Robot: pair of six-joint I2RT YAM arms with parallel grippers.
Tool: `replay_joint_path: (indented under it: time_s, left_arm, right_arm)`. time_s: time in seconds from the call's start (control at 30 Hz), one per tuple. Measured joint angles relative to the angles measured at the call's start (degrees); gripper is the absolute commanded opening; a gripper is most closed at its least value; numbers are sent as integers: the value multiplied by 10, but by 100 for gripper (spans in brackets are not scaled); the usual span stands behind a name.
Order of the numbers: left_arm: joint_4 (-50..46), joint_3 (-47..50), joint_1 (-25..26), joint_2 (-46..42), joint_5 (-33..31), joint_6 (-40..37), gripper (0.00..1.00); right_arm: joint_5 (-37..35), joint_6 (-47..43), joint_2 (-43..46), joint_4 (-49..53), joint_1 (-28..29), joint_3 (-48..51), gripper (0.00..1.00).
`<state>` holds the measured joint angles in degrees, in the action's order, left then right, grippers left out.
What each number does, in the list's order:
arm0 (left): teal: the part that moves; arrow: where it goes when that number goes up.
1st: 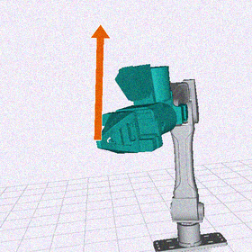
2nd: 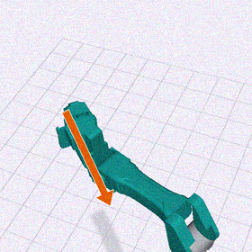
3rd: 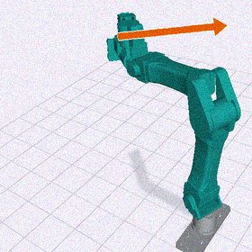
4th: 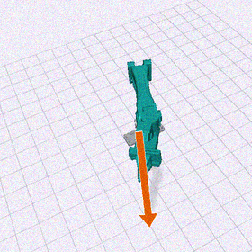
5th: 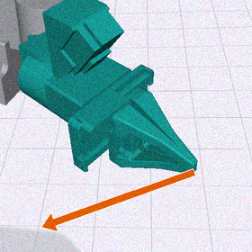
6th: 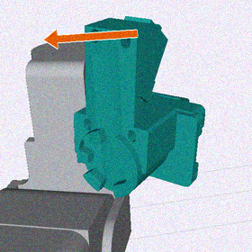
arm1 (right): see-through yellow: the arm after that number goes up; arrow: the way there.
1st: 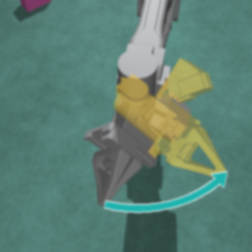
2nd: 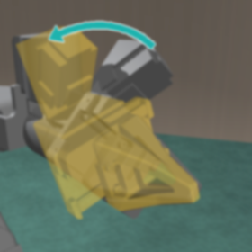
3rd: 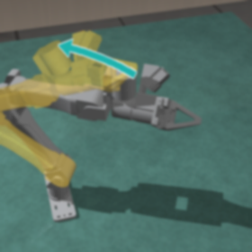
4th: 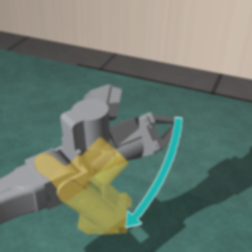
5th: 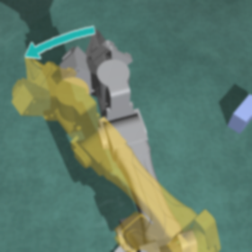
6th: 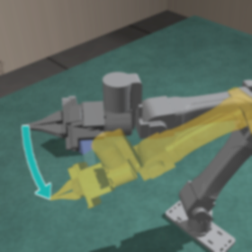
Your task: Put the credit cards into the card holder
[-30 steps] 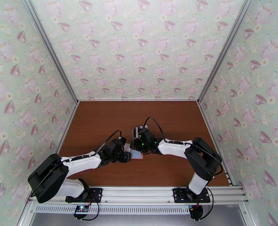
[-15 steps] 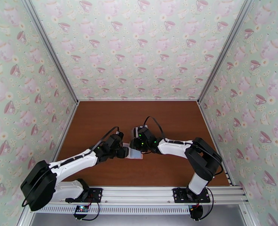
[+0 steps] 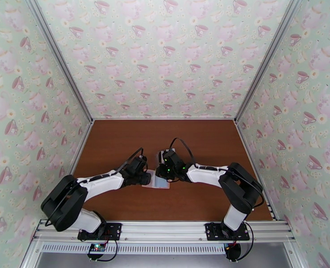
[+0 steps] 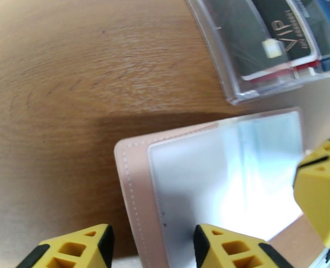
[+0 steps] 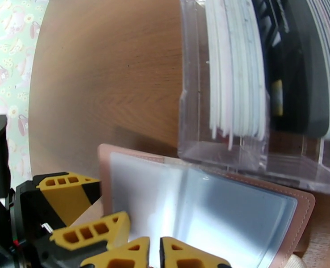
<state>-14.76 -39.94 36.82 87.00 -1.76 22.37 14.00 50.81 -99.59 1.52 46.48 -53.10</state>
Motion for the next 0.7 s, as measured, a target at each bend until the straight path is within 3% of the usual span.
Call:
replay_joint_path:
  time_s: [0.2,0.7]
  left_arm:
    - [0,0,0,5,-1,-2,43]
    - [5,6,8,4,-7,1,43]
  right_arm:
    - [0,0,-3,0,0,8,13]
    - [-3,-13,-6,-30,0,53,13]
